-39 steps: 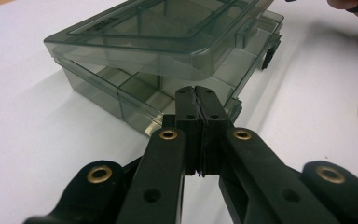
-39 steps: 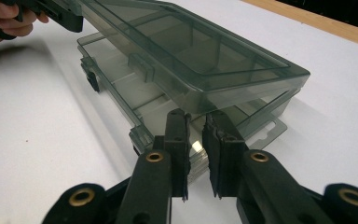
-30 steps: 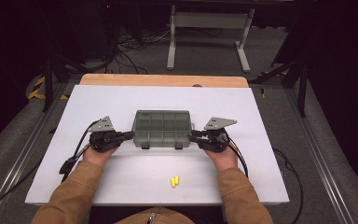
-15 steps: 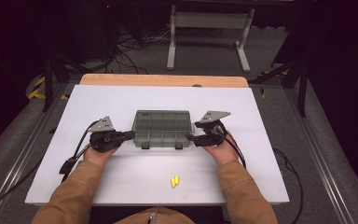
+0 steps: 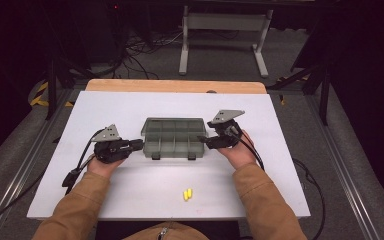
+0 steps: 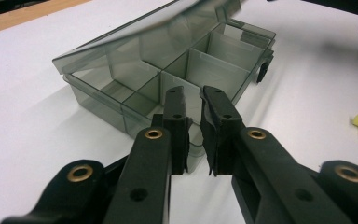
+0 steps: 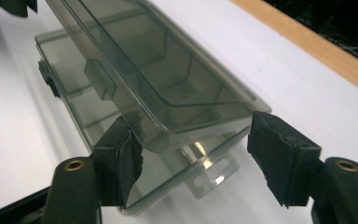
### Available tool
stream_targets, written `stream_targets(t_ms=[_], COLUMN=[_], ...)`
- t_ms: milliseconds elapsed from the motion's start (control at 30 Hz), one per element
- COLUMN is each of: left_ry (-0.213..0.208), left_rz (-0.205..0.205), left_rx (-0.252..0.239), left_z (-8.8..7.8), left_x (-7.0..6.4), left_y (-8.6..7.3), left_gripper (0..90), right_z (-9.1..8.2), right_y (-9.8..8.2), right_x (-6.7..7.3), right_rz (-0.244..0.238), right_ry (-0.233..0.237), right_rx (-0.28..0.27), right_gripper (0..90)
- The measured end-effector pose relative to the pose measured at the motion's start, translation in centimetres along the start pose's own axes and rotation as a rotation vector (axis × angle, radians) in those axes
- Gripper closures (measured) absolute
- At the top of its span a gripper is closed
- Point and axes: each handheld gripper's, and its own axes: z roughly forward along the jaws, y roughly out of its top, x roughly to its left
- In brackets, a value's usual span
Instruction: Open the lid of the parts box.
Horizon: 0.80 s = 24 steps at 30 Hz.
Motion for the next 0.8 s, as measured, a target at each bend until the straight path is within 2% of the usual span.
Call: stream_targets(t_ms=[167,267,467,633,700,800], left_ry=[-0.006,-0.014,-0.028,-0.025,-0.039,-0.024], left_rz=[-0.011,-0.009,-0.017,0.001,-0.009,0.005], left_rx=[-0.007,-0.01,-0.014,-0.001,-0.002,0.006], left_z=[-0.3,-0.4,-1.1,-1.5,-1.7,-2.1], left_x=[0.0,-0.1,-0.2,-0.4,-0.6,-1.0], left_y=[0.1,0.1,0.2,0.2,0.2,0.3], left_gripper=[73.2,68.9,61.0,50.1,44.6,33.8], right_z=[-0.1,-0.2,0.0,0.4,0.5,0.8], right_y=[0.8,1.3,2.1,2.7,2.9,3.2], right_x=[-0.4,-1.0,-1.7,-2.4,-2.6,-3.0], right_rz=[-0.004,0.008,0.023,0.031,0.037,0.047], right_ry=[0.001,0.009,0.01,0.005,0.003,-0.006], right_rx=[-0.008,-0.036,-0.038,-0.045,-0.05,-0.061], right_gripper=[39.9,44.4,47.7,50.8,51.9,55.5])
